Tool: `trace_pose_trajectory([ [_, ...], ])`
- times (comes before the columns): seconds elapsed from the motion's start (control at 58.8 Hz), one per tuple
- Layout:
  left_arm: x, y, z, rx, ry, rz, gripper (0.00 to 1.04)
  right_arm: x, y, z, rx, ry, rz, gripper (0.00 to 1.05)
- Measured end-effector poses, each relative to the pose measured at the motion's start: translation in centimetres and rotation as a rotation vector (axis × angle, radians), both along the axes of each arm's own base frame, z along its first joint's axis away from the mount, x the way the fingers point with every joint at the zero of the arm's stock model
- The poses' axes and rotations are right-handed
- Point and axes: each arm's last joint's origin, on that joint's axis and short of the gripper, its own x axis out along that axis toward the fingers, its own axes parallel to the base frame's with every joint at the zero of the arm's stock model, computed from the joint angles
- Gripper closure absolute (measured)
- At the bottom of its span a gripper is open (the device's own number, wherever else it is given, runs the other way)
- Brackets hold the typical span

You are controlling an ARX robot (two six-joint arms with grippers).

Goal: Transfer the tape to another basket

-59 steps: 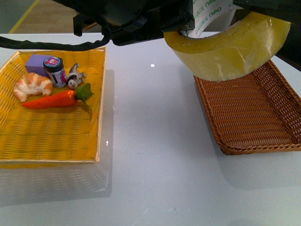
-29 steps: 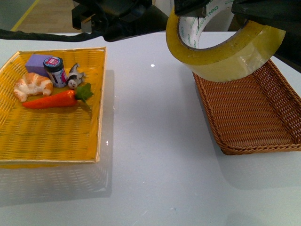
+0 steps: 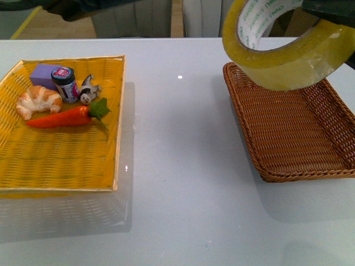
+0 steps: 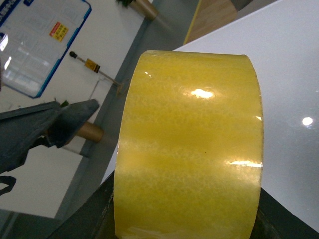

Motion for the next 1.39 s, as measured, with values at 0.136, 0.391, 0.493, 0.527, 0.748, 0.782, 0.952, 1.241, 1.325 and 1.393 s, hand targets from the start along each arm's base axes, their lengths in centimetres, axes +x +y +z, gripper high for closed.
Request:
trace_pose_trajectory([
  [0.136, -0.7, 1.9, 0.4, -0.019, -0.041, 0.046, 0.09, 0.2, -1.3, -0.3, 0.015, 0.016, -0.048, 0.58],
  [0.391, -5.0, 8.2, -1.0, 0.303, -0.500, 0.618, 0.50, 0.9, -3.2, -1.6, 0.034, 0.069, -0.124, 0.58],
  [0.493, -6.6, 9.6, -2.3, 0.352, -0.506, 0.598, 0.67, 1.7, -3.7, -2.3, 0.041, 0.090, -0.151, 0.58],
  [0.527, -7.0, 10.0, -2.8, 0.363, -0.502, 0.593, 0.73, 2.0, -3.8, -2.5, 0.046, 0.097, -0.155, 0.58],
  [0.748, -9.9, 12.2, -4.3, 0.378, -0.513, 0.594, 1.03, 5.9, -5.7, -5.1, 0.064, 0.187, -0.306, 0.58],
  [0.782, -10.3, 12.5, -4.6, 0.379, -0.512, 0.593, 1.03, 6.5, -5.8, -5.7, 0.067, 0.204, -0.320, 0.58],
  [0.952, -11.8, 13.4, -5.4, 0.383, -0.507, 0.594, 1.03, 9.0, -5.9, -8.0, 0.076, 0.263, -0.346, 0.58],
  [1.241, -13.7, 14.9, -6.2, 0.382, -0.509, 0.584, 1.03, 13.1, -5.5, -12.6, 0.066, 0.364, -0.416, 0.58],
  [1.325, -14.1, 15.2, -6.3, 0.386, -0.509, 0.602, 1.03, 14.0, -5.2, -13.5, 0.065, 0.378, -0.417, 0.58],
  [1.393, -14.4, 15.1, -6.7, 0.380, -0.525, 0.600, 1.03, 14.6, -5.0, -14.0, 0.072, 0.386, -0.418, 0.58],
])
